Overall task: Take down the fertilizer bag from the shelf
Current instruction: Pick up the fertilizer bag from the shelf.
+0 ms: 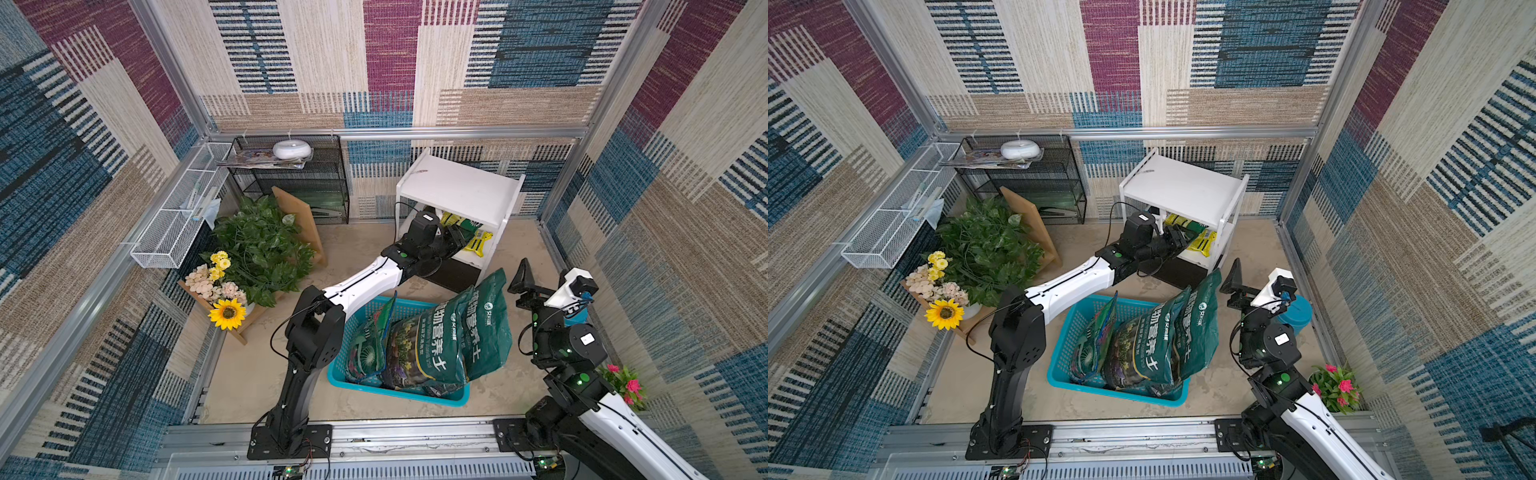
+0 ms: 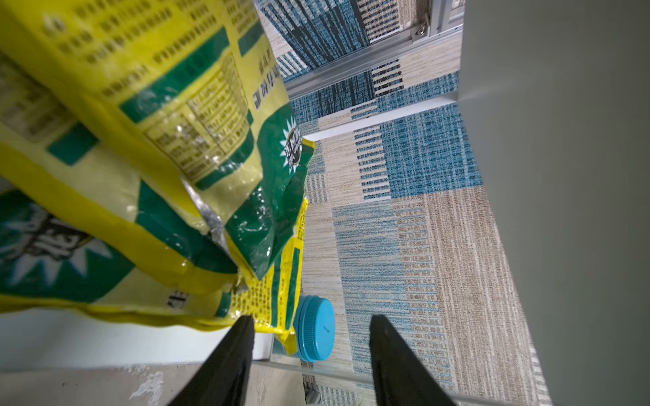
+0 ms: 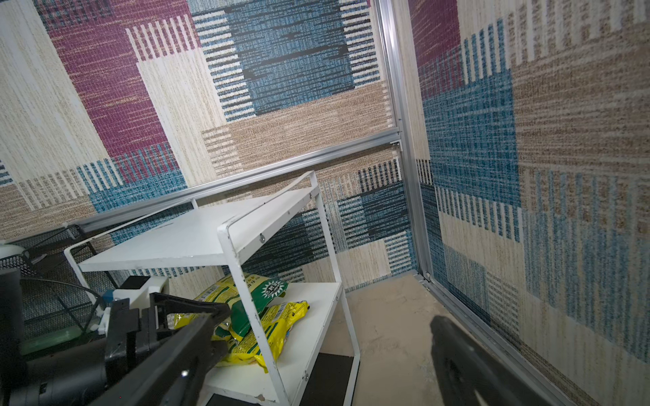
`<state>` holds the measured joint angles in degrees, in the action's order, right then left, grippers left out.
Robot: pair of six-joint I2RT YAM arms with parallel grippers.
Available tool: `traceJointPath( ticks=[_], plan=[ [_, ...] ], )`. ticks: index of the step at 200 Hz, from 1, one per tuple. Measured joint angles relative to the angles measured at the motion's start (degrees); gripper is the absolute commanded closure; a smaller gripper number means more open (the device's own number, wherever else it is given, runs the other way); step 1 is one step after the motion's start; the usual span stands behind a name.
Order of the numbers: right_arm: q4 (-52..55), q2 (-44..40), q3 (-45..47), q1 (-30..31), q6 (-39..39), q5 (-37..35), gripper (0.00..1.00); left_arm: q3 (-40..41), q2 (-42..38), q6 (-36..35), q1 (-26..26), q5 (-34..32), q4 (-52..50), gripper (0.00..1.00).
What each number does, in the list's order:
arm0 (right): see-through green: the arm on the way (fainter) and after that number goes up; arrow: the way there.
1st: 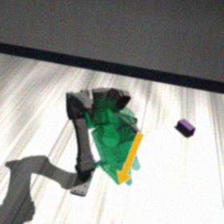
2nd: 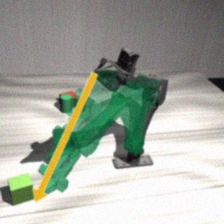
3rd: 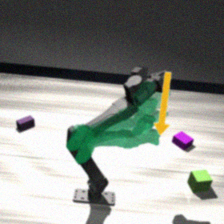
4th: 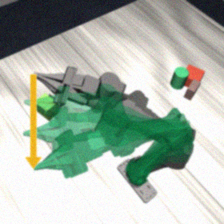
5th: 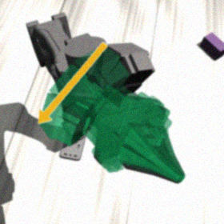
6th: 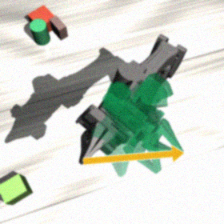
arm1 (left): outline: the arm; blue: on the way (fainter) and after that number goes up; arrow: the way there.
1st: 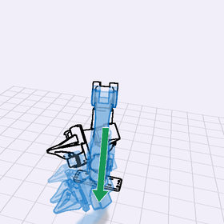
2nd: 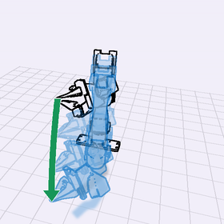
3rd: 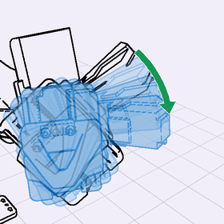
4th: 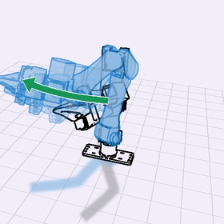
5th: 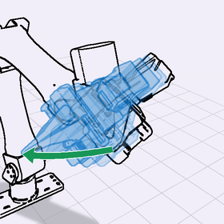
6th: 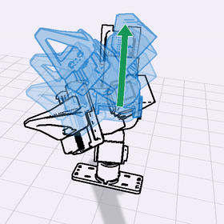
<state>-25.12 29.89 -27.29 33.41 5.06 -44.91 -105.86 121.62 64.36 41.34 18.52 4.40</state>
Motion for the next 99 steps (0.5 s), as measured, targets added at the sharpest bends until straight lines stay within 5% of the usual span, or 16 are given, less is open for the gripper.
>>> traceJointPath(
  ticks=[99],
  plan=[
    [0.2,-1.4,0.2,0.0,0.2,0.5,0.01,-6.8,5.0,-0.1,0.7,-1.8,-4.2,0.46]
  ],
)
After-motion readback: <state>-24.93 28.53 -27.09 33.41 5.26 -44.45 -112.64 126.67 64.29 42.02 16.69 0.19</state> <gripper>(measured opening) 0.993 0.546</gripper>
